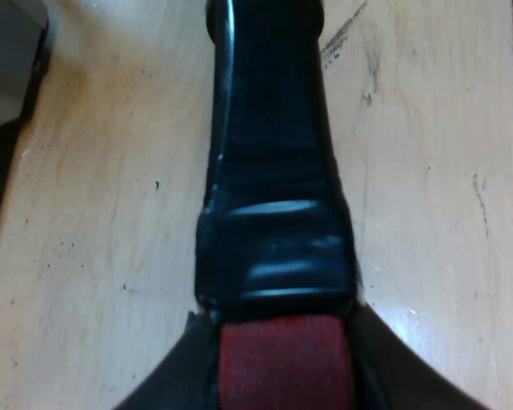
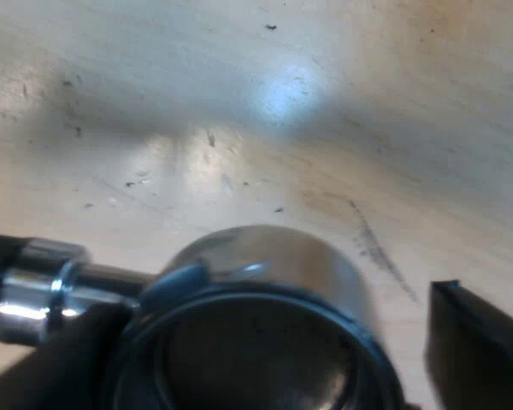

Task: Put the handle in the coffee machine

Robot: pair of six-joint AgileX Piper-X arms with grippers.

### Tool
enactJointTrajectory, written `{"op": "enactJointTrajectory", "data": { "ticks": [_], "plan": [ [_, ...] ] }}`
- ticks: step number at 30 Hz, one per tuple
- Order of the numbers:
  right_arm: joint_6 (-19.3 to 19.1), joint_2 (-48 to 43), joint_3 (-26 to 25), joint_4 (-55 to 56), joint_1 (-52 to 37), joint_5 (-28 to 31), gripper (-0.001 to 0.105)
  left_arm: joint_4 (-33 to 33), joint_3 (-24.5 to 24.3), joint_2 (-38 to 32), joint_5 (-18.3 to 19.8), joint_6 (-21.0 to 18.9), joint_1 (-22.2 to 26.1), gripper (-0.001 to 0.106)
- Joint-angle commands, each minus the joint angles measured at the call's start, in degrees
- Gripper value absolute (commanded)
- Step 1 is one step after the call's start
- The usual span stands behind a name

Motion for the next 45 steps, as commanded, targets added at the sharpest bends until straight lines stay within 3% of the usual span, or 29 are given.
{"op": "enactJointTrajectory", "data": {
  "ticks": [1,9,15,20,22,26,29,32,38,45],
  "plan": [
    [-0.7,-0.6,-0.9,-0.9,0.0,0.1,0.103,-0.1,0.0,-0.9,3.4,0.9,-0.4,0.000],
    [-0.7,-1.6,-1.7,-3.3,0.0,0.2,0.103,1.9,0.0,-0.9,5.3,0.9,2.1,0.000],
    [-5.2,-4.9,-5.7,-7.1,0.0,10.0,0.103,5.7,0.0,-3.1,6.5,2.5,12.3,0.000],
    [-5.3,-6.1,-5.7,-11.6,0.0,10.4,0.103,9.3,0.0,-5.8,9.4,5.5,19.6,0.000],
    [-5.3,-6.1,-5.7,-12.5,0.0,10.4,0.103,13.2,0.0,-6.2,13.0,5.5,22.6,0.000],
    [-5.2,-5.8,-5.3,-12.4,0.0,10.4,0.103,16.9,-0.4,-6.5,14.0,6.5,26.1,0.000],
    [-3.9,-5.8,-5.3,-12.3,0.0,10.4,0.103,19.9,-1.7,-6.6,14.9,9.7,29.4,0.000],
    [-4.3,-5.8,-5.3,-12.8,1.0,11.5,0.103,22.3,-3.6,-6.6,18.2,10.1,33.0,0.000],
    [-4.4,-5.8,-5.3,-19.0,10.2,28.3,0.103,22.4,-5.4,-6.5,21.3,11.3,40.4,0.000],
    [-4.4,-5.8,-5.3,-22.9,18.1,39.7,0.103,22.6,-5.4,-6.3,22.1,12.8,40.6,0.000]
  ]
}}
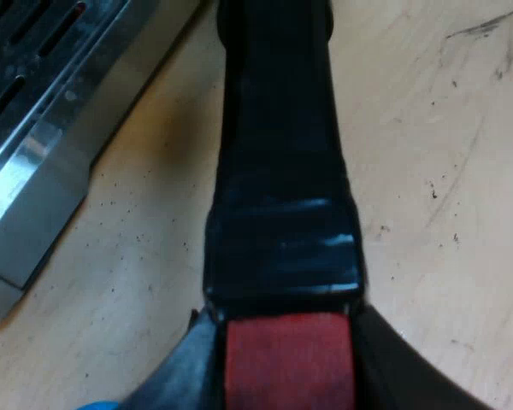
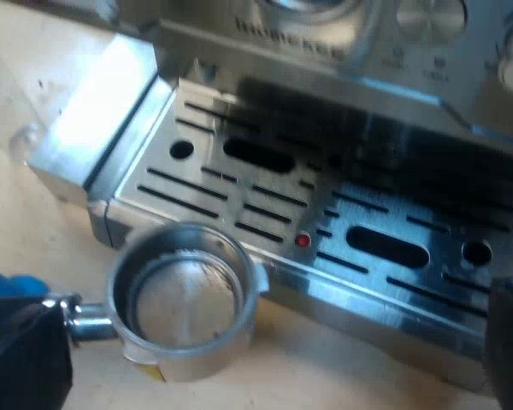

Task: Put the handle in the coffee machine

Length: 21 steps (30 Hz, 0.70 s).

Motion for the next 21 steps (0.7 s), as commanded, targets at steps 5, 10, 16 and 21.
{"op": "enactJointTrajectory", "data": {
  "ticks": [5,10,16,21],
  "plan": [
    [-0.1,-0.1,0.7,-2.4,6.6,14.0,0.103,-0.7,-0.8,0.4,1.8,5.0,-0.1,0.000],
    [3.3,-0.1,5.8,-8.6,8.9,18.6,0.103,-1.2,-0.8,1.7,1.6,7.5,1.4,0.000],
    [3.6,-0.1,11.5,-16.9,10.4,22.1,0.103,-3.6,-0.8,5.8,1.7,9.4,5.7,0.000],
    [4.0,-0.1,14.9,-22.0,10.4,24.7,0.103,-5.3,-0.8,8.3,2.0,11.3,8.2,0.000]
  ]
}}
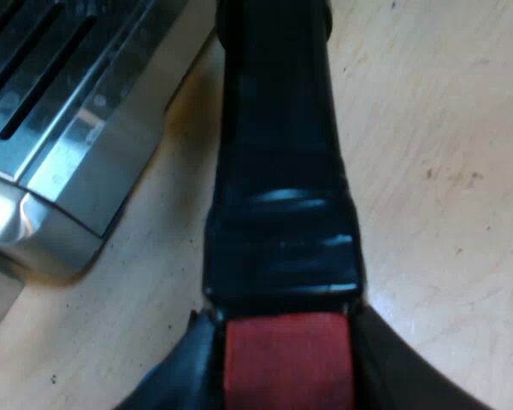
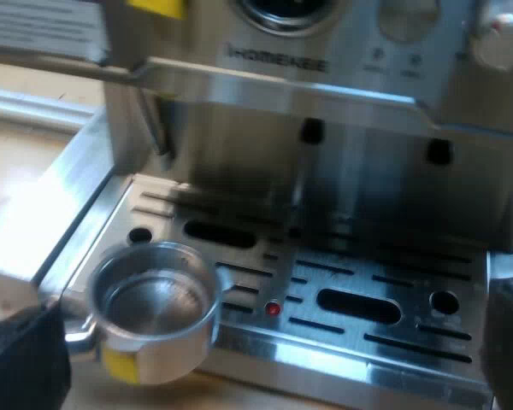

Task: Put the handle in the coffee machine

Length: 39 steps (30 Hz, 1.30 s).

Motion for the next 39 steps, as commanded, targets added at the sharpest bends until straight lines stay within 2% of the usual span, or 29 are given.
{"op": "enactJointTrajectory", "data": {
  "ticks": [1,5,8,13,18,24,27,33,39],
  "plan": [
    [-1.2,-0.2,1.8,-4.5,0.1,2.0,0.103,-3.7,-0.8,0.8,3.8,0.8,2.0,0.000],
    [-3.3,-0.2,4.0,-10.5,0.1,2.4,0.103,-5.0,-0.9,2.3,4.5,1.8,3.7,0.000],
    [-6.9,1.0,7.2,-19.0,0.1,2.4,0.103,-5.6,-1.3,3.7,6.0,1.8,4.4,0.000],
    [-12.2,6.1,7.8,-29.0,0.1,3.3,0.103,-8.2,-4.1,9.5,6.4,2.0,4.4,0.000],
    [-12.5,10.7,7.8,-34.7,0.3,3.3,0.103,-8.2,-6.0,11.1,6.7,2.7,4.4,0.000],
    [-16.9,16.0,7.8,-42.9,1.8,4.9,0.103,-8.2,-10.4,17.8,8.5,3.6,4.4,0.000],
    [-17.0,18.6,7.8,-46.2,2.2,7.5,0.103,-8.2,-11.8,19.5,8.1,5.1,4.4,0.000],
    [-17.0,22.5,7.8,-53.1,2.2,7.5,0.103,-9.9,-13.6,21.8,7.0,5.7,4.4,0.000],
    [-17.6,23.3,7.8,-54.0,2.2,7.5,0.103,-11.5,-14.2,23.7,7.2,5.7,4.4,0.000]
  ]
}}
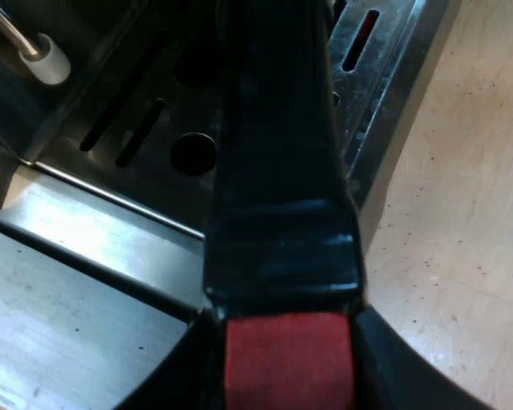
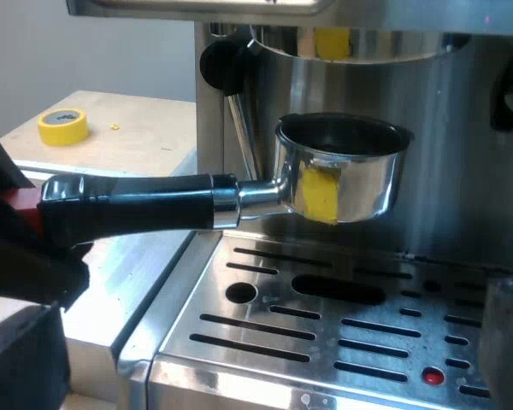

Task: Put the handle in the coffee machine

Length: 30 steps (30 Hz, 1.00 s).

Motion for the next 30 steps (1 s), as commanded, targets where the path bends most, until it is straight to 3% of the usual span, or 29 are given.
{"op": "enactJointTrajectory", "data": {
  "ticks": [1,30],
  "plan": [
    [-0.9,0.0,-0.1,-1.0,0.0,0.8,0.103,-1.6,-0.8,0.0,2.7,0.9,0.0,0.000],
    [-1.0,0.0,-0.1,-1.0,0.0,1.2,0.103,1.0,-4.1,0.1,4.9,1.4,0.0,0.000]
  ]
}}
